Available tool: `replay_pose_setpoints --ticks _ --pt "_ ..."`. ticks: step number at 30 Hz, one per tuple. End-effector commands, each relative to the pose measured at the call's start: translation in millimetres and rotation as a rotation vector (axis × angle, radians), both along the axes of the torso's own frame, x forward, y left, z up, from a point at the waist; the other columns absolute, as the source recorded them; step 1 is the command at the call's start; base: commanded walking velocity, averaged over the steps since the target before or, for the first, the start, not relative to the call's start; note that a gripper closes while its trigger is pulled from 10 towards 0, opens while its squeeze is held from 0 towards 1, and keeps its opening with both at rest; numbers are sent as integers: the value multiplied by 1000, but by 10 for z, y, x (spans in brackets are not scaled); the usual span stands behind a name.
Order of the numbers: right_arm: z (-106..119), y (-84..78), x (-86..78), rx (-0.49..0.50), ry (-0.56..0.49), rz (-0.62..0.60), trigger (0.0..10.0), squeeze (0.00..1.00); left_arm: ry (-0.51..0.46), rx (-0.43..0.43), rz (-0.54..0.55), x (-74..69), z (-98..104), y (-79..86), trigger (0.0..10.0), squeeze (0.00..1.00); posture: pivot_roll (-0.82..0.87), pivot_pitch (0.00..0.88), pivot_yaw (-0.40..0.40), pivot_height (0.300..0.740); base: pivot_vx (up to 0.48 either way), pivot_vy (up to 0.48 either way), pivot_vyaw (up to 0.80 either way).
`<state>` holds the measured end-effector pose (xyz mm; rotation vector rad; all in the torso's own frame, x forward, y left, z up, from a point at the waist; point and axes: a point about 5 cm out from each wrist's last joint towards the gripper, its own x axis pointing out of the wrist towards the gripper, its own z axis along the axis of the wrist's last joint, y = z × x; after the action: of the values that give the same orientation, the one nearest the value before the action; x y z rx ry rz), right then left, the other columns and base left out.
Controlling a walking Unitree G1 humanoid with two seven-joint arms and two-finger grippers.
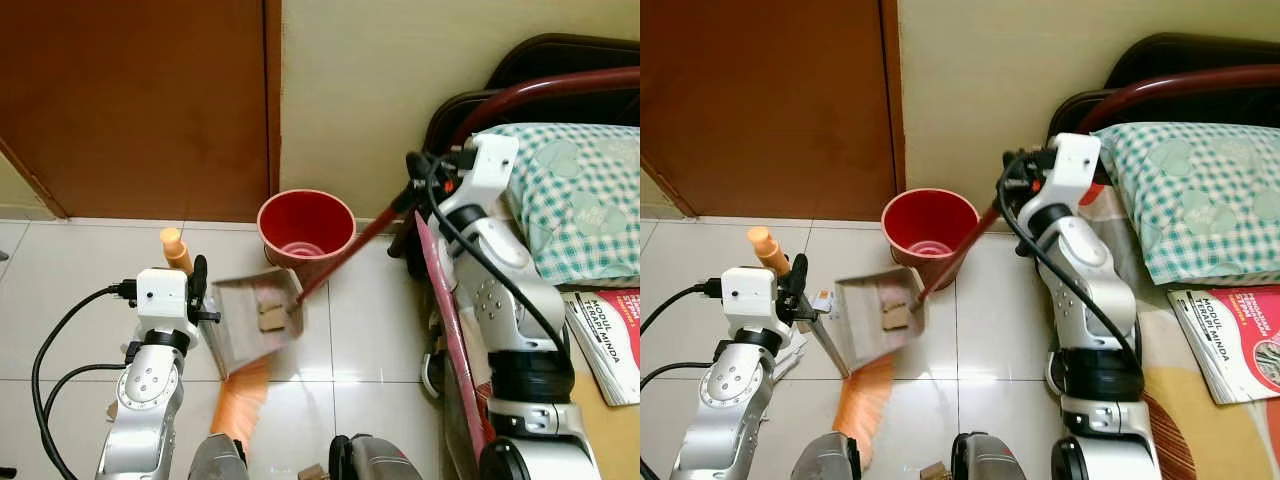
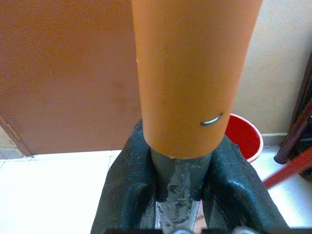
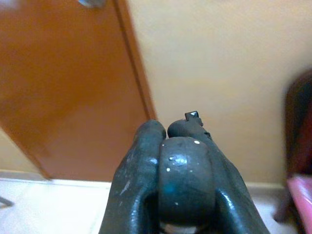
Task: Sweep floor
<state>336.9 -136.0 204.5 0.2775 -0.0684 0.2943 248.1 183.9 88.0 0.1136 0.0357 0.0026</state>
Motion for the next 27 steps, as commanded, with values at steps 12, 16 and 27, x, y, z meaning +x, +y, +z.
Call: replay_pose_setpoints --ticks 12,16,27 --pt "1022 -14 240 88 -341 15 10000 0 122 20 11 -48 -253 -10 10000 0 10 113 -86 740 0 0 0" --pt "1274 -7 255 43 -459 -4 10000 0 117 17 8 -39 -246 -24 10000 0 14 111 -86 740 0 0 0" --pt "1418 224 256 -282 -716 -49 10000 0 108 9 -9 -3 -232 -82 10000 0 21 105 -88 740 0 0 0"
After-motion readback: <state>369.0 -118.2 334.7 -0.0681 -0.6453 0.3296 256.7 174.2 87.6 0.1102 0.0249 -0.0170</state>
